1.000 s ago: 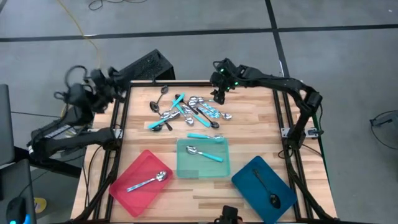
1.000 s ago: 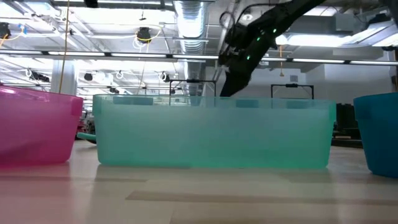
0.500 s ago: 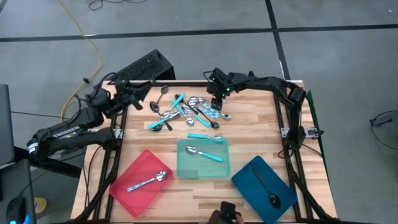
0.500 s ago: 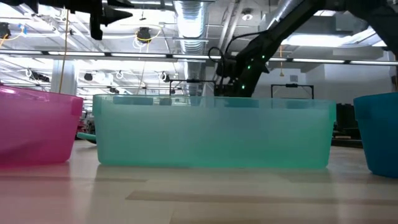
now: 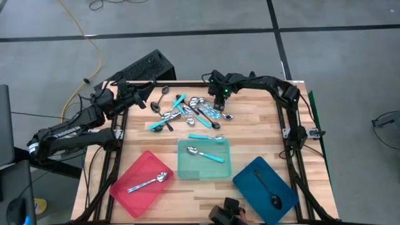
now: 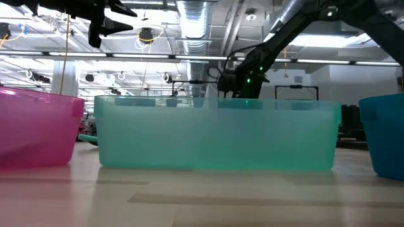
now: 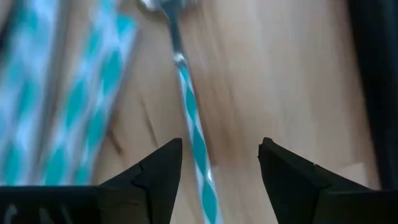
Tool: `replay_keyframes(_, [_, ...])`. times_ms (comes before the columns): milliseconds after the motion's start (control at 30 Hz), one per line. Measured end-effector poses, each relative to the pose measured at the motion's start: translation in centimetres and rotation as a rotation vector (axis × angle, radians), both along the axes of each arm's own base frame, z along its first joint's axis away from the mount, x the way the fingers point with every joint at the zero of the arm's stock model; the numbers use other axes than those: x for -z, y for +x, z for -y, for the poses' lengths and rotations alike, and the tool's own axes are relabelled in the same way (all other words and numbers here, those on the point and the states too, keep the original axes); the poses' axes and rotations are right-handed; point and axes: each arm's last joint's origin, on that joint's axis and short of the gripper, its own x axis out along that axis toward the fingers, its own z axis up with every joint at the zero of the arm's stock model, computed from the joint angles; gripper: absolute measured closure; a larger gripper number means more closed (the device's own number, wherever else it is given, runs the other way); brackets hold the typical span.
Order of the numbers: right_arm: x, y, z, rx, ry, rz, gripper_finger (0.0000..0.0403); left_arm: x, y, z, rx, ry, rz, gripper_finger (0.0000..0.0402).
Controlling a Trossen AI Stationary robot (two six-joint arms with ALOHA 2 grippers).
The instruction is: Sort silverware by color (type)
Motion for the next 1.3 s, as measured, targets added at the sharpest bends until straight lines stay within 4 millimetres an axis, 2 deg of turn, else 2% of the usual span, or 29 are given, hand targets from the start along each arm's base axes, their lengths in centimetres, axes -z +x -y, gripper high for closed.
replay_keyframes(233, [1.1, 0.3, 0.7, 0.003, 0.086, -0.088, 0.017, 0.0, 0.0, 0.0, 0.001, -0.001, 0.0, 0.0235])
replay_keyframes(333, [0.9, 0.4, 0.8, 0.003, 0.092, -0.097, 0.0185, 0.0, 0.0, 0.0, 0.001, -0.001, -0.001, 0.0235])
replay_keyframes(700, [0.7, 0.6, 0.7, 0.037, 0.11, -0.097, 0.0312, 0.2, 0.0, 0.0, 0.002, -0.009, -0.019, 0.0235])
replay_keyframes(900, [0.7, 0.5, 0.7, 0.082, 0.125, -0.093, 0.0363, 0.1, -0.1, 0.1, 0.002, -0.001, -0.018, 0.0235])
replay_keyframes(1133, [0.7, 0.5, 0.7, 0.133, 0.136, -0.086, 0.036, 0.1, -1.8, 0.9, -0.003, 0.057, 0.0, 0.0235])
replay_keyframes(1300, [0.3, 0.5, 0.7, 0.157, 0.136, -0.074, 0.0357, 2.5, -3.1, 1.6, -0.005, 0.023, 0.096, 0.0235])
